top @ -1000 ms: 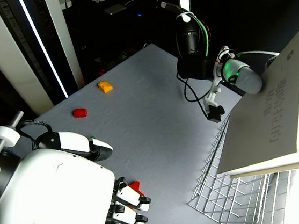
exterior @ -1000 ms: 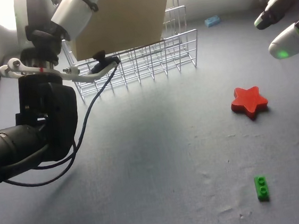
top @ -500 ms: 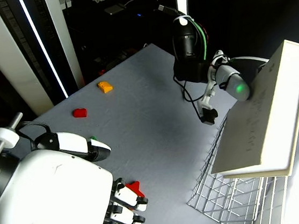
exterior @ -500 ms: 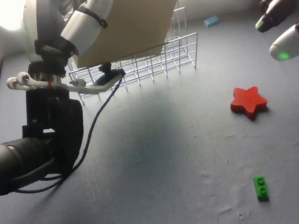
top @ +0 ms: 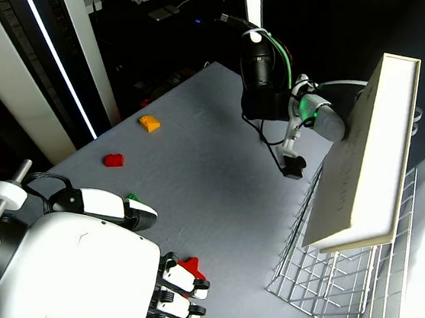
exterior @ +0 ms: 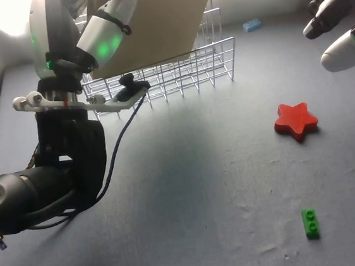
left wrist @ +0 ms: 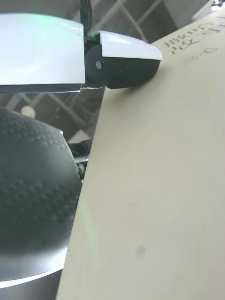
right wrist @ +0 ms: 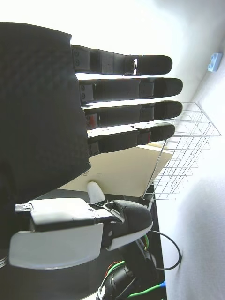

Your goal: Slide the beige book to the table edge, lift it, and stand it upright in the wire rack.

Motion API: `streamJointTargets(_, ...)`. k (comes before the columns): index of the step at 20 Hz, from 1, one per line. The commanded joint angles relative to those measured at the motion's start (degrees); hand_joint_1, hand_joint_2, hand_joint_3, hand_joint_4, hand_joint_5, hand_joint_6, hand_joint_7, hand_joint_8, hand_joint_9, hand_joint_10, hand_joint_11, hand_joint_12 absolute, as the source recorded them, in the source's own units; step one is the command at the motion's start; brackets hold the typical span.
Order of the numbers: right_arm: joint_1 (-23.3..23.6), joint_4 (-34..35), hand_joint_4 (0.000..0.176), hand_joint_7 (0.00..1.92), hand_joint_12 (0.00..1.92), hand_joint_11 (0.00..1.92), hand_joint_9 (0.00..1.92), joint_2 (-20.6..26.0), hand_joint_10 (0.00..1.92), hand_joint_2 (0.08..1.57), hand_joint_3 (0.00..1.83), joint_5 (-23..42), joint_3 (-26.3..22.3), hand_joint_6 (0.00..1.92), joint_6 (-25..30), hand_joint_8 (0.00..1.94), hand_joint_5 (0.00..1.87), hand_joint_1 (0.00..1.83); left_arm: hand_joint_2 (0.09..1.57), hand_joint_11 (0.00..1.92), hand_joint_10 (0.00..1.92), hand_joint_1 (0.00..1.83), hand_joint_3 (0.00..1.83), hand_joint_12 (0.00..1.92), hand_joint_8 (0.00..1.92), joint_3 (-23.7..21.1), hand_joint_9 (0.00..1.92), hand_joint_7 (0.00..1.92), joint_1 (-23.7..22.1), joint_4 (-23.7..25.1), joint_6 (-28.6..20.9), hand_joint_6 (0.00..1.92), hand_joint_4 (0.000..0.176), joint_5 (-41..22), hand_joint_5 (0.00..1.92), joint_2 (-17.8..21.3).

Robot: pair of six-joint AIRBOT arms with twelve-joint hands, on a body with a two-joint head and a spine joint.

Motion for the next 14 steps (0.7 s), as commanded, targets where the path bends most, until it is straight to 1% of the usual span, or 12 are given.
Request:
streamJointTargets(1,0.36,-1.97,0.0,0.45,1.04,0.01,0.45,0.43,0.0,1.14,0.0,-4.88,-0.07,0.0,0.19,0.0,0.42,0.13,1.23,0.7,1.53,1.33,0.0,1.5,1.42,0.29,0.76,0.73,-0.43,1.06,0.98,1.23,0.0,-5.96,0.72,-0.25)
streamJointTargets(4,0.37,-1.97,0.0,0.48,1.04,0.04,0.47,0.44,0.01,1.14,0.0,-4.88,-0.07,0.01,0.2,0.01,0.44,0.13,1.23,0.69,1.52,1.33,0.0,1.5,1.41,0.81,0.76,0.73,-0.83,1.97,1.28,1.23,0.0,-6.13,0.71,-0.28)
streamJointTargets(5,0.37,-1.97,0.0,0.47,1.04,0.03,0.47,0.44,0.01,1.14,0.0,-4.86,-0.07,0.0,0.2,0.01,0.44,0.12,1.22,0.71,1.51,1.33,0.0,1.47,1.4,0.86,0.77,0.74,-0.84,2.41,1.28,1.23,0.0,-6.14,0.72,-0.3)
streamJointTargets(7,0.37,-1.97,0.0,0.46,1.03,0.01,0.45,0.44,0.0,1.15,0.0,-4.68,-0.07,0.0,0.2,0.0,0.43,0.1,1.23,0.66,1.52,1.32,0.0,1.51,1.41,0.88,0.76,0.73,-0.98,2.52,1.32,1.26,0.0,-6.38,0.7,-0.48)
streamJointTargets(8,0.36,-1.97,0.0,0.46,1.03,0.01,0.45,0.44,0.0,1.15,0.0,-4.68,-0.07,0.0,0.2,0.0,0.42,0.11,1.23,0.65,1.52,1.33,0.0,1.52,1.39,0.91,0.76,0.74,-1.15,2.58,1.39,1.23,0.0,-6.87,0.73,-0.52)
streamJointTargets(9,0.35,-1.97,0.0,0.48,1.05,0.05,0.48,0.45,0.01,1.14,0.0,-4.67,-0.07,0.01,0.2,0.01,0.44,0.14,1.22,0.67,1.52,1.33,0.0,1.53,1.38,1.03,0.76,0.75,-1.52,2.86,1.4,1.22,0.0,-7.64,0.73,-0.6)
streamJointTargets(11,0.36,-1.97,0.0,0.47,1.04,0.03,0.46,0.44,0.0,1.15,0.0,-4.65,-0.07,0.0,0.2,0.0,0.43,0.09,1.22,0.67,1.51,1.33,0.0,1.53,1.37,1.2,0.77,0.76,-1.71,3.26,1.26,1.19,0.0,-7.63,0.75,-0.6)
streamJointTargets(12,0.36,-1.97,0.0,0.46,1.03,0.01,0.45,0.44,0.0,1.15,0.0,-4.59,-0.07,0.0,0.19,0.0,0.43,0.11,1.22,0.66,1.51,1.33,0.0,1.53,1.38,1.29,0.77,0.75,-1.83,3.29,1.23,1.22,0.0,-7.63,0.74,-0.6)
streamJointTargets(14,0.37,-1.97,0.0,0.46,1.03,0.01,0.45,0.44,0.0,1.16,0.0,-4.58,-0.09,0.0,0.22,0.0,0.43,0.09,1.21,0.66,1.49,1.33,0.0,1.51,1.36,1.42,0.77,0.76,-2.12,3.38,1.11,1.18,0.0,-7.64,0.79,-0.56)
